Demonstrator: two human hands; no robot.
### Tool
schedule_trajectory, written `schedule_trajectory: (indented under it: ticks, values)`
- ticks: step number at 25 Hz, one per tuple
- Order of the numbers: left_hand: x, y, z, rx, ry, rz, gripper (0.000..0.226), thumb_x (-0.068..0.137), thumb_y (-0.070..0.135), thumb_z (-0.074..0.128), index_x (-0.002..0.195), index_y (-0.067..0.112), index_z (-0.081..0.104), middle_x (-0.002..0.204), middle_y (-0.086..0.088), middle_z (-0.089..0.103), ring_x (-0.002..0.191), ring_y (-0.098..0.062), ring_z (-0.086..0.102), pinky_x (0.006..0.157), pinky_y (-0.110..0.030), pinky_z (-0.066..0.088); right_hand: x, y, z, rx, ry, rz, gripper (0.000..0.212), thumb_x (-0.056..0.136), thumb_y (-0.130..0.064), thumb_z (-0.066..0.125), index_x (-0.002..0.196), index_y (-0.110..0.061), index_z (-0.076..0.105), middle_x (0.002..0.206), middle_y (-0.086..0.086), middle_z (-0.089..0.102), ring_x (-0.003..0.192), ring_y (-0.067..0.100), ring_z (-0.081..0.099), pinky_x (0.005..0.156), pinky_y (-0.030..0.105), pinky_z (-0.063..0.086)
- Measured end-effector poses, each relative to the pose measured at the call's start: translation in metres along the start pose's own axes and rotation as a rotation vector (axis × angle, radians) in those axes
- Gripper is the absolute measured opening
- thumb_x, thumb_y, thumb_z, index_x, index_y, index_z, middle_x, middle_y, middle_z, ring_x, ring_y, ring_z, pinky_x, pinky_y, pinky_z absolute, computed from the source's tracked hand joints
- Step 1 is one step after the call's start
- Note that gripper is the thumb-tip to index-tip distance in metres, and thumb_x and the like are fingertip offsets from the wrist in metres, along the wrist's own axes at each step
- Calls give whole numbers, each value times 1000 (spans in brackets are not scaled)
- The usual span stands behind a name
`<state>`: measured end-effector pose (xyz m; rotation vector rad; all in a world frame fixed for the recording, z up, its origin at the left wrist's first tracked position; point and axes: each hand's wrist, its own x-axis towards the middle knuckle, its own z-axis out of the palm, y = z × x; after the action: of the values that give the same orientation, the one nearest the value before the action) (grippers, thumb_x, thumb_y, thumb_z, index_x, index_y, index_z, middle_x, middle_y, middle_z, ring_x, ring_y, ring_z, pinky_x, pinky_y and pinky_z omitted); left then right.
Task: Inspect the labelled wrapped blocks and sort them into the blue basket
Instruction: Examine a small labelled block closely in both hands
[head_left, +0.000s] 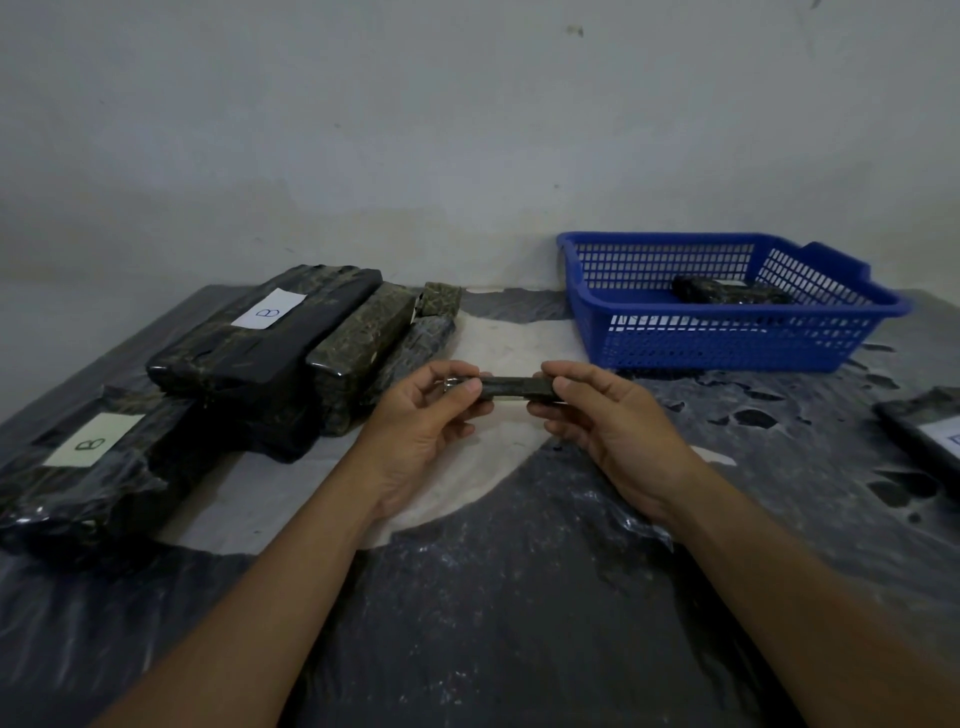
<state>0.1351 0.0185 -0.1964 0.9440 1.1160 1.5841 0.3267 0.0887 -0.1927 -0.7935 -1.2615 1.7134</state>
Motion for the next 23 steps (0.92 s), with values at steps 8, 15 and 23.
schedule_trajectory:
  ticks: [8, 15, 23]
  values:
    - [-2, -2, 2, 103, 14, 58, 11, 93, 6, 67, 100, 15, 67, 99, -1, 79, 87, -13, 75, 67, -20, 56, -1, 2, 3, -117, 31, -69, 14, 95, -11, 69, 107, -14, 74, 104, 9, 80, 94, 20, 77, 78, 23, 63]
    - [-4, -2, 5, 182, 17, 78, 9, 92, 9, 71, 99, 15, 69, 97, -3, 77, 86, -11, 74, 65, -18, 55, -3, 7, 6, -224, 71, -133, 11, 92, -15, 75, 102, -11, 73, 99, 13, 78, 88, 19, 75, 74, 23, 61]
    - [-6, -3, 6, 309, -63, 104, 9, 96, 11, 67, 103, 13, 71, 108, -5, 78, 96, -14, 74, 71, -20, 55, -6, 13, 7, -555, 154, -207, 33, 78, -42, 86, 98, -22, 69, 91, -2, 73, 84, 15, 69, 76, 31, 59]
